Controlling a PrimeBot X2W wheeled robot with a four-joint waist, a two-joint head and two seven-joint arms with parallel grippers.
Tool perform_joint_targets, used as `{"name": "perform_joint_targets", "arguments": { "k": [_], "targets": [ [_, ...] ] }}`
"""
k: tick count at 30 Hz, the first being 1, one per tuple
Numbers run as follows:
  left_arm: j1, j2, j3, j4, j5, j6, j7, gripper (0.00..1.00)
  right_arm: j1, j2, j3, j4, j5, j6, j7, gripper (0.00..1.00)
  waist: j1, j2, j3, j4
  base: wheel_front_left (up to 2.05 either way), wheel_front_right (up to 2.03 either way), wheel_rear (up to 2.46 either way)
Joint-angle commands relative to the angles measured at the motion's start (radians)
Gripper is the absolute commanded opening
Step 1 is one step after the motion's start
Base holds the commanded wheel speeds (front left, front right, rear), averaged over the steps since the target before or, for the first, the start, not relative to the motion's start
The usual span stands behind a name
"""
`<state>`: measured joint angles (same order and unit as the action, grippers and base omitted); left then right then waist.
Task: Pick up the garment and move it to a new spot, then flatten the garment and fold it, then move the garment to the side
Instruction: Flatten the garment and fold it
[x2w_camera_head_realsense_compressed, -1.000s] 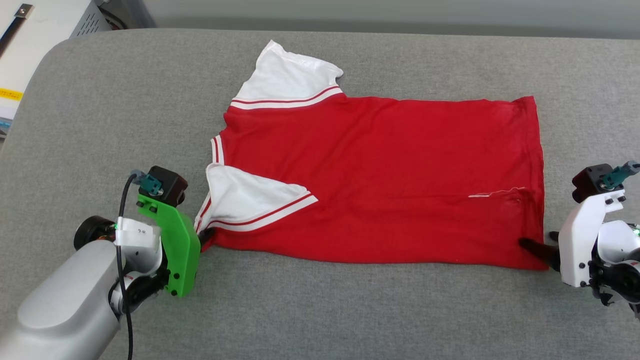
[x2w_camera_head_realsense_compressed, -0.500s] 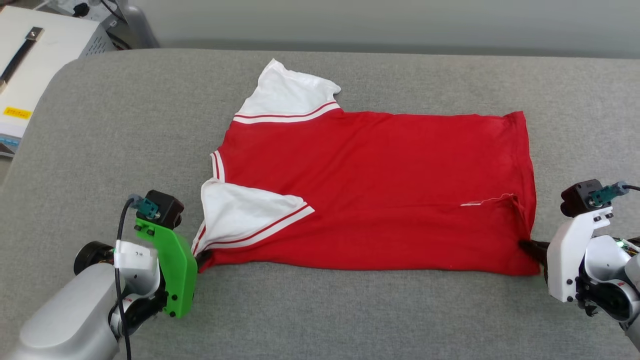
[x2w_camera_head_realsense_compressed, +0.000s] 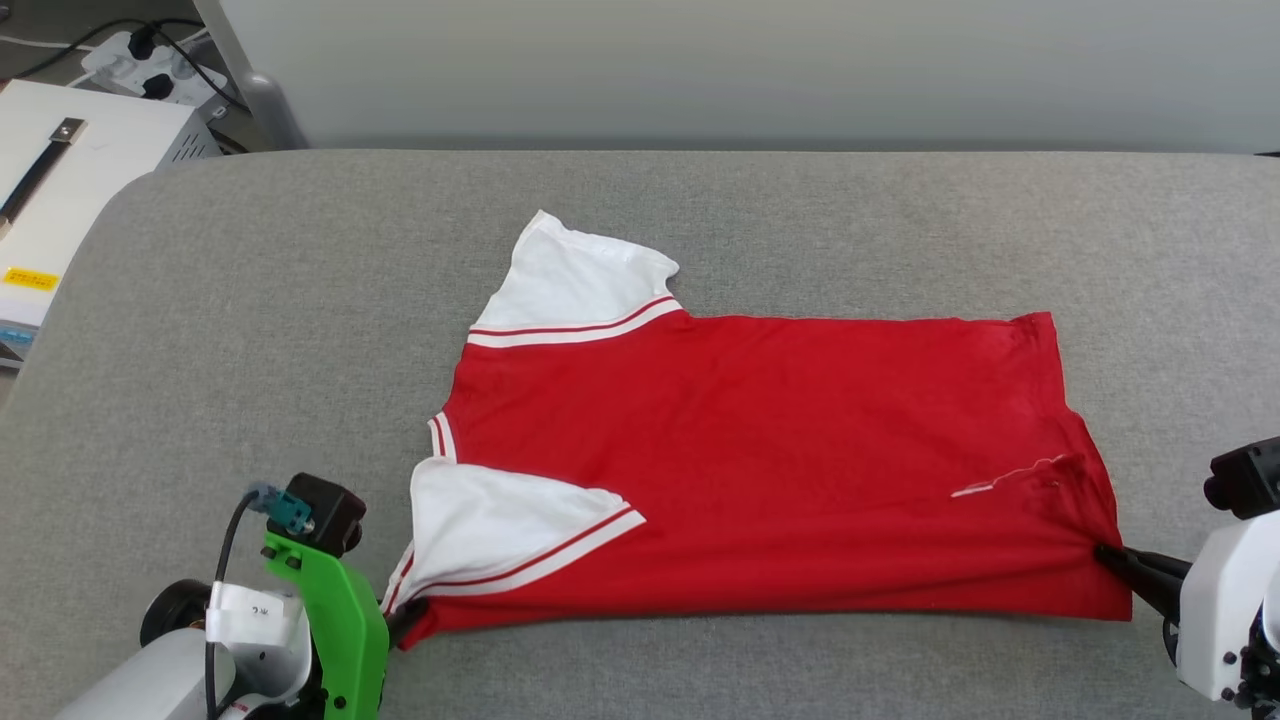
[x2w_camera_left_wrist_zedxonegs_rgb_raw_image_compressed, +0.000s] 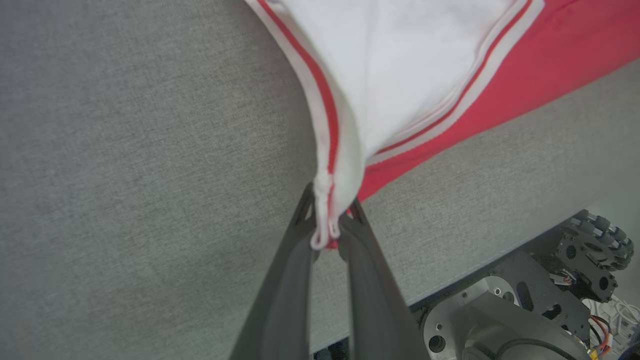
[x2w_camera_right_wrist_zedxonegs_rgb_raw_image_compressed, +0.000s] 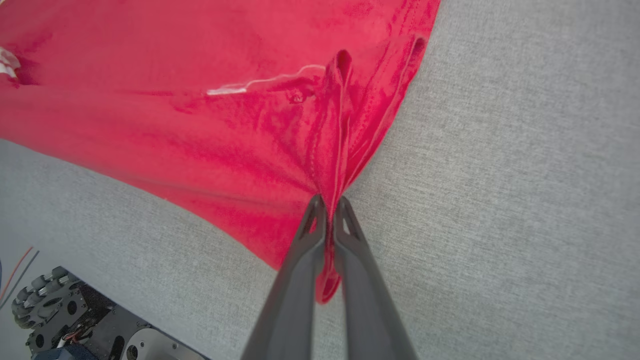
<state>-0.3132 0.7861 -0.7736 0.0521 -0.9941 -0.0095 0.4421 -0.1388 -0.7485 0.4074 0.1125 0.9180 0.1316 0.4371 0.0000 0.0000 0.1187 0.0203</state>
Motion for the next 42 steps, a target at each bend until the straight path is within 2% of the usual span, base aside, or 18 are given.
{"name": "perform_joint_targets", "arguments": {
  "k": [1, 8, 14, 15, 16, 17, 18, 25, 29, 32, 36, 42],
  "targets": [
    [0.020, 0.006, -0.002, -0.003, -0.006, 0.013, -0.001, 0.00, 0.023, 0.010, -0.023, -0.003, -0.012, -0.001, 0.007, 0.00, 0.0000, 0.0000, 0.015, -0.005, 0.00, 0.00, 0.00],
    [0.016, -0.043, -0.019, 0.072, 0.009, 0.023, -0.021, 0.00, 0.030, 0.106, -0.072, 0.064, -0.062, -0.001, 0.044, 0.00, 0.0000, 0.0000, 0.060, -0.018, 0.00, 0.00, 0.00],
    [-0.007, -0.086, -0.028, 0.175, 0.020, 0.009, -0.046, 0.00, 0.001, 0.183, -0.063, 0.171, -0.108, -0.001, 0.013, 0.00, 0.0000, 0.0000, 0.075, -0.017, 0.00, 0.00, 0.00],
    [-0.011, -0.091, -0.020, 0.185, 0.023, 0.013, -0.065, 1.00, -0.003, 0.192, -0.068, 0.179, -0.110, -0.001, -0.003, 0.08, 0.0000, 0.0000, 0.073, -0.016, 0.00, 0.00, 0.00],
    [-0.014, -0.095, -0.010, 0.190, 0.022, 0.016, -0.084, 1.00, -0.005, 0.197, -0.072, 0.183, -0.114, -0.001, -0.018, 0.25, 0.0000, 0.0000, 0.071, -0.016, 0.00, 0.00, 0.00],
    [-0.015, -0.098, 0.002, 0.191, 0.019, 0.017, -0.105, 1.00, -0.007, 0.201, -0.078, 0.183, -0.118, -0.001, -0.039, 0.80, 0.0000, 0.0000, 0.067, -0.015, 0.00, 0.00, 0.00],
    [-0.021, -0.094, 0.023, 0.187, 0.026, 0.026, -0.146, 1.00, -0.005, 0.204, -0.094, 0.179, -0.132, -0.001, -0.083, 1.00, 0.0000, 0.0000, 0.056, -0.013, 0.00, 0.00, 0.00],
    [-0.056, -0.048, 0.102, 0.096, 0.055, 0.073, -0.248, 1.00, -0.006, 0.223, -0.210, 0.101, -0.235, -0.001, -0.272, 1.00, 0.0000, 0.0000, 0.021, -0.022, 0.00, 0.00, 0.00],
    [-0.116, -0.027, 0.147, 0.042, 0.094, 0.109, -0.294, 1.00, -0.016, 0.281, -0.311, 0.028, -0.351, -0.001, -0.379, 1.00, 0.0000, 0.0000, 0.024, -0.034, 0.00, 0.00, 0.00],
    [-0.195, -0.016, 0.152, 0.020, 0.156, 0.117, -0.307, 1.00, -0.024, 0.346, -0.366, -0.039, -0.437, -0.001, -0.443, 1.00, 0.0000, 0.0000, 0.048, -0.047, 0.00, 0.00, 0.00],
    [-0.331, -0.054, 0.158, 0.032, 0.186, 0.097, -0.301, 1.00, -0.033, 0.414, -0.413, -0.110, -0.539, -0.001, -0.509, 1.00, 0.0000, 0.0000, 0.098, -0.059, 0.00, 0.00, 0.00],
    [-0.569, -0.119, 0.156, 0.179, 0.189, 0.030, -0.229, 1.00, -0.045, 0.476, -0.409, -0.188, -0.619, -0.001, -0.524, 1.00, 0.0000, 0.0000, 0.196, -0.095, 0.00, 0.00, 0.00]
  ]
}}
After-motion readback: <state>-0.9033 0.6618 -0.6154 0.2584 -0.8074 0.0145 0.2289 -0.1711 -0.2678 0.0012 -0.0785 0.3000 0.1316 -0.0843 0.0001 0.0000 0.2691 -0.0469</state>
